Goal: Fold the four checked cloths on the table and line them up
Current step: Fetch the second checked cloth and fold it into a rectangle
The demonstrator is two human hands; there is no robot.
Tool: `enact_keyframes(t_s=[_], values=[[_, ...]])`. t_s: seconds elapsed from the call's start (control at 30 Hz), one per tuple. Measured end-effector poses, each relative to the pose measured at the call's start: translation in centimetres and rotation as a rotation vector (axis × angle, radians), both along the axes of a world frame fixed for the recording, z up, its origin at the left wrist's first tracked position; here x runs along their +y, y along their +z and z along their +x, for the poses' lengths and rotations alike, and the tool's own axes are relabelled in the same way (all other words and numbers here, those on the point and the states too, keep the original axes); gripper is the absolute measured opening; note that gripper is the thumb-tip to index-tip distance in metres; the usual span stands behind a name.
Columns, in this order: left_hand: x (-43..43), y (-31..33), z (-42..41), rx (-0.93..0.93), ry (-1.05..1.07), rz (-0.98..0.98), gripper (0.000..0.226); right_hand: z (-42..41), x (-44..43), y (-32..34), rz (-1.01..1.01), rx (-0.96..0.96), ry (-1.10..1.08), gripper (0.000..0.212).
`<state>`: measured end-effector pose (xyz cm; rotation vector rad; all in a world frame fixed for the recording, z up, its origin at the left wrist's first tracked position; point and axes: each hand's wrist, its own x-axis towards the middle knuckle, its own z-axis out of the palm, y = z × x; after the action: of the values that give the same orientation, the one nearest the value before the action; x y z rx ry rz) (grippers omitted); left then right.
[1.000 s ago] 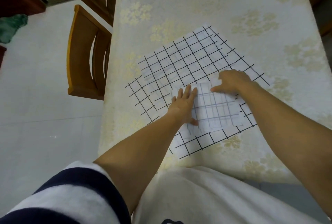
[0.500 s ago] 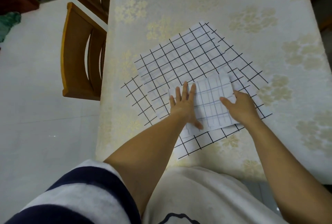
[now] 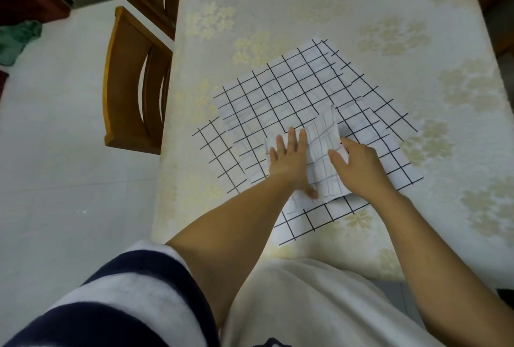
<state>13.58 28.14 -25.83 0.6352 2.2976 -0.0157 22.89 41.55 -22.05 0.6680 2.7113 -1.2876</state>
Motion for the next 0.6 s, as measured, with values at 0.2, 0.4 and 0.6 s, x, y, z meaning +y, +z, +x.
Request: enact_keyframes(t_s=[0.2,0.4,0.6], values=[[-3.1,-0.1,1.2,0.016,-0.080,0.198,0.107,-0.5,-0.8,0.1,0.103,-0.037,0.069,0.041],[-2.0,-0.4,1.4,0.065,-0.034,0.261,0.088,-0.5,-1.1,0.8,0.106,-0.020,0.142,0.035],[-3.0,-0.9,1.7,0.120,-0.151,0.274,0.079,-0.3,-1.7,0.8,0.094,-0.019,0.169,0.046]])
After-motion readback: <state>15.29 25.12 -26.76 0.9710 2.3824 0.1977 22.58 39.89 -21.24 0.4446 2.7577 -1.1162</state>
